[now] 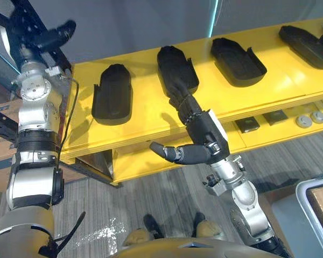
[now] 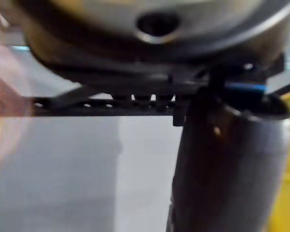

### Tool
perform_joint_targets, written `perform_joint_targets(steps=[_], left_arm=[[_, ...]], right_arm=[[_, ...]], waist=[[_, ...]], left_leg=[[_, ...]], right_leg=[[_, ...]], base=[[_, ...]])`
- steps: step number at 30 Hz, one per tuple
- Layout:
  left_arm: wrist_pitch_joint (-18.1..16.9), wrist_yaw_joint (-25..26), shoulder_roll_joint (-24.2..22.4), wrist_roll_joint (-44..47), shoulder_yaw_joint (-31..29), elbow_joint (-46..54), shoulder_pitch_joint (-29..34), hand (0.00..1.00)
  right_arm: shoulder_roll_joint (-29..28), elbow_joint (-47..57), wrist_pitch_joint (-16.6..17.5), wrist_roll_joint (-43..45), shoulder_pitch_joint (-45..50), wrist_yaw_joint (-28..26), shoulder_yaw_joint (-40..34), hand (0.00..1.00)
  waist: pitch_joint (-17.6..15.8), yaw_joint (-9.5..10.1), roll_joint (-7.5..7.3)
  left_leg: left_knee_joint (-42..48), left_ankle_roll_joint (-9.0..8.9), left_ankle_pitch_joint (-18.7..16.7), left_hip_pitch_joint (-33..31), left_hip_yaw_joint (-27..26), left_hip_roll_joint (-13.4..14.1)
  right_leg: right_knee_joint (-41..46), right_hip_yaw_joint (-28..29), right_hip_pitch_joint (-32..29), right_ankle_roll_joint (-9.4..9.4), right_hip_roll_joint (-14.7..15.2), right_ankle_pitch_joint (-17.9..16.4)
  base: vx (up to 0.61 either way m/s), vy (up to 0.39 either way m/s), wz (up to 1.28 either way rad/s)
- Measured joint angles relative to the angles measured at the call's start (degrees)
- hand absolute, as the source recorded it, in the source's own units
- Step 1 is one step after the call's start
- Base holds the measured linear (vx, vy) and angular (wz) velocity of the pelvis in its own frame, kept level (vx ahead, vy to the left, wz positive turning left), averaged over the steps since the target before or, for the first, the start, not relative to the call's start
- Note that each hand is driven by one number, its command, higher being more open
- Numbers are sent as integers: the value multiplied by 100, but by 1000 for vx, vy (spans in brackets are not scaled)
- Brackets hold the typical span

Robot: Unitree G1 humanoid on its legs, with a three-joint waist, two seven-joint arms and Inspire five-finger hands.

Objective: Walk over and take three plastic housings, then place them on the shelf

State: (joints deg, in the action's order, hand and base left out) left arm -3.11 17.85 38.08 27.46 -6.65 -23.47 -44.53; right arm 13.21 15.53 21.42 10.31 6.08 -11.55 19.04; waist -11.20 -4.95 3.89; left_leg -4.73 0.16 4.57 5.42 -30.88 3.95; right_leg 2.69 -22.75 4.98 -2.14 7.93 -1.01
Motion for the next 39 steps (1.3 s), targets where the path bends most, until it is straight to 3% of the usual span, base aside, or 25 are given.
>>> perform_joint_targets(steps=[4,6,8,10,13,16,19,24,28,32,39], left_arm=[[-383,-483,-176,0,-85,2006,1193,100],[-641,-841,-806,-30,-224,3510,2545,100],[-869,-1130,-1409,-248,-270,4322,3688,100],[-1101,-1380,-2113,-646,-274,4806,4902,100],[-1377,-1472,-2676,-1142,-269,4914,6043,100],[-1854,-1173,-2864,-2219,-186,4935,6565,100],[-2363,-867,-2917,-2695,44,5226,6879,100],[-2958,-431,-3055,-2953,120,5461,7004,100],[-3001,-392,-3126,-2753,125,5462,7162,100],[-2915,-533,-3136,-2699,189,5432,7212,100],[-2848,-910,-3156,-1400,394,5258,7205,100]], right_arm=[[20,-298,27,-330,-81,248,42,100],[58,-470,27,-343,-193,495,33,100],[37,-580,27,-521,-300,699,-81,100],[38,-723,27,-604,-333,838,-287,100],[40,-976,27,-924,-345,1054,-584,100],[38,-1159,43,-1195,-454,1524,-612,100],[-21,-1517,51,-1602,-746,2125,-613,100],[-63,-1638,50,-1970,-806,2422,-602,100],[-32,-2093,51,-2226,-1252,2433,-574,100],[53,-2893,21,-2582,-1890,2599,-475,100],[33,-3818,-342,-3033,-2758,2832,-151,100]], waist=[[238,114,78],[430,277,160],[491,398,187],[543,578,179],[569,816,124],[574,896,82],[571,971,66],[565,1128,26],[534,1141,-36],[508,1292,-104],[368,1519,-129]], left_leg=[[-4,-2,1,11,201,-7],[-5,-13,8,4,396,-25],[-5,-32,25,14,556,-35],[-5,-51,43,-10,720,-38],[-20,-92,51,-44,939,-74],[-26,-50,86,-172,1056,-100],[-27,-8,152,-276,1119,-121],[-28,-15,186,-317,1242,-136],[-28,-6,290,-406,1410,-137],[-29,-18,337,-432,1546,-152],[-29,-19,363,-412,1726,-172]], right_leg=[[-30,-243,132,-1,6,0],[-112,-455,269,-5,4,0],[-192,-648,416,-6,-9,-2],[-213,-827,495,-12,-21,-8],[-288,-1067,634,-25,-28,-25],[-285,-1258,624,-70,-9,-69],[-291,-1392,614,-82,7,-64],[-311,-1489,621,-97,6,-55],[-282,-1667,616,-92,-17,-58],[-250,-1790,649,-91,-19,-57],[-129,-1969,732,-57,-3,-134]], base=[[29,10,26],[64,1,40],[32,-13,45],[0,-20,45],[-31,1,45],[-54,32,42],[-44,58,25],[-2,40,12],[21,12,19],[29,13,17],[29,12,16]])
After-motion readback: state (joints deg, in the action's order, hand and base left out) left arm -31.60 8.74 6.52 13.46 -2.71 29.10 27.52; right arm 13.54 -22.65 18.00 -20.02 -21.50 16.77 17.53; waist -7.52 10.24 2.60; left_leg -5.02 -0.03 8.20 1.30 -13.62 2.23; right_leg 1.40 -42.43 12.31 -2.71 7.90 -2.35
